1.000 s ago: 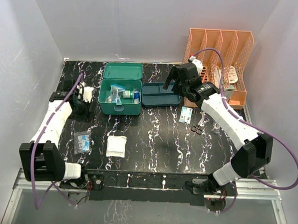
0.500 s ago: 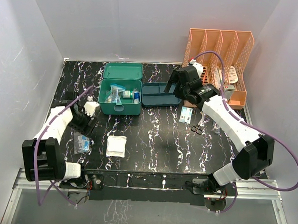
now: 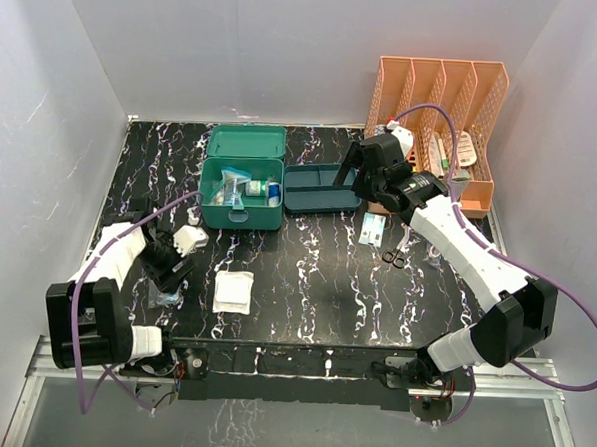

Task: Organize the medicine kit

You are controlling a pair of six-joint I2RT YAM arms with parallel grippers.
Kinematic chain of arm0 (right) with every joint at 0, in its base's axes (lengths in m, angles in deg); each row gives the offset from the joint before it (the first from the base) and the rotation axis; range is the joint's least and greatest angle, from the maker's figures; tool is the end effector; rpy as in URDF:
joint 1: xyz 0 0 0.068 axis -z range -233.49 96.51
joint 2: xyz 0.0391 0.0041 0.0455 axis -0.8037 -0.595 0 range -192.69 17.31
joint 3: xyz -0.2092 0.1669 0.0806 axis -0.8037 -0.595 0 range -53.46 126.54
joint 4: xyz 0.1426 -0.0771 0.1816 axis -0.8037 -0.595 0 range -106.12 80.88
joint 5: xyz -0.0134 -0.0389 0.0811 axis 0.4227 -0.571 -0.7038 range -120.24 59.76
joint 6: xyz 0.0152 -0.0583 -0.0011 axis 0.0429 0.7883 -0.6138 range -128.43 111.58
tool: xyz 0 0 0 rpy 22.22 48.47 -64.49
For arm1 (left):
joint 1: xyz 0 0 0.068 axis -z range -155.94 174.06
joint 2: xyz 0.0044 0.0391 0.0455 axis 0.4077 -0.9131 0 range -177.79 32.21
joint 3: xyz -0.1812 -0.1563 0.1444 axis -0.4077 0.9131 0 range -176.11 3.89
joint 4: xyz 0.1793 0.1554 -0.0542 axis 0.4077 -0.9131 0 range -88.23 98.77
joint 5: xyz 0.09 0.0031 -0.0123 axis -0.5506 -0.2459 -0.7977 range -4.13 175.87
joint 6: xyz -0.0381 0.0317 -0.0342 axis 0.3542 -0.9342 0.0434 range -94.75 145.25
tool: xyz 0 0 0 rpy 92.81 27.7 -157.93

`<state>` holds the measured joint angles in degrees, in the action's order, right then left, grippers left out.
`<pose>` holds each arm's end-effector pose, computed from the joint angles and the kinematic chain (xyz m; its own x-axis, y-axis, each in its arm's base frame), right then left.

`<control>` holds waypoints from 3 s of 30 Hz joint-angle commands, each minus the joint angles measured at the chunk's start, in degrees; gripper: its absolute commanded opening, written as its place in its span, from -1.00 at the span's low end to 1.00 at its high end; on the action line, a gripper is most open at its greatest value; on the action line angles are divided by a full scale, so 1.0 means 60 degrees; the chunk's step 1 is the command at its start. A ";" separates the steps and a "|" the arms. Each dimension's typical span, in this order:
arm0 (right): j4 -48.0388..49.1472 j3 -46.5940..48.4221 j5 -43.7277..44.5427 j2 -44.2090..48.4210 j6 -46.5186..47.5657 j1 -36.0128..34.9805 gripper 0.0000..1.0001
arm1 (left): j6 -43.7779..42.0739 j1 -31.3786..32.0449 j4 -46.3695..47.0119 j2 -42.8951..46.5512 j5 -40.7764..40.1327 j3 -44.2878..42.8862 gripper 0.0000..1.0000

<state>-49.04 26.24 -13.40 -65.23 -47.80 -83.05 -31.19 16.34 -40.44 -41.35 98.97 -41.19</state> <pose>0.2664 0.1361 0.3516 -0.6388 0.3358 -0.6922 0.1525 0.9371 0.3138 0.1949 0.0163 0.2038 -0.6043 0.7371 -0.3025 0.7609 0.6465 0.0554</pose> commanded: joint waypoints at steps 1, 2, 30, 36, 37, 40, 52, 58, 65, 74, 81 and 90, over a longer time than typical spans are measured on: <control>-0.0056 0.0127 0.0409 0.0403 -0.0093 0.0034 0.97 | -0.0604 -0.0131 -0.0067 -0.0246 0.0182 0.0334 0.34; -0.0079 0.0122 0.0448 0.0442 -0.0112 0.0034 0.97 | -0.0635 -0.0148 -0.0064 -0.0268 0.0188 0.0405 0.34; 0.0121 -0.0371 0.0508 0.0705 -0.0403 0.0039 0.97 | 0.1147 -0.0178 -0.1585 -0.1365 0.0715 -0.3858 -1.00; 0.0391 -0.0499 0.0341 0.0592 -0.0432 0.0036 0.97 | 0.3050 -0.0089 -0.1500 -0.2568 0.1188 -0.6991 -1.00; 0.0442 -0.0496 0.0319 0.0544 -0.0433 0.0035 0.97 | 0.3459 0.0026 -0.1514 -0.2865 0.1273 -0.7439 -1.00; 0.0491 -0.0424 0.0245 0.0442 -0.0397 0.0035 0.97 | 0.4598 0.0590 -0.1422 -0.3655 0.1341 -0.8759 -1.00; 0.0230 -0.0497 0.0656 0.0818 -0.0475 0.0042 0.97 | 0.6722 0.2263 -0.0902 -0.5243 0.1240 -1.0971 -1.00; 0.0114 -0.0578 0.0777 0.1004 -0.0589 0.0042 0.97 | 0.6842 0.2730 -0.0413 -0.5512 0.1150 -1.0455 -1.00; -0.0069 -0.0659 0.0954 0.1262 -0.0661 0.0034 0.97 | 0.6815 0.2811 0.0125 -0.5868 0.0957 -0.9750 -1.00; -0.0249 -0.0713 0.1078 0.1434 -0.0772 0.0036 0.97 | 0.6258 0.2813 0.0264 -0.6037 0.0363 -0.9018 -1.00; -0.0224 -0.0769 0.1056 0.1496 -0.0829 0.0034 0.96 | 0.6128 0.2811 0.0323 -0.6133 -0.0055 -0.9223 -0.03; -0.0158 -0.0817 0.0988 0.1510 -0.0837 0.0034 0.96 | 0.6940 0.2842 -0.0163 -0.5604 0.0813 -1.1120 0.11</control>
<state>-51.62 21.70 -8.74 -58.07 -52.15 -83.05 6.84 33.19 -39.57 -79.14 100.09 -101.56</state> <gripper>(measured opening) 0.982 0.552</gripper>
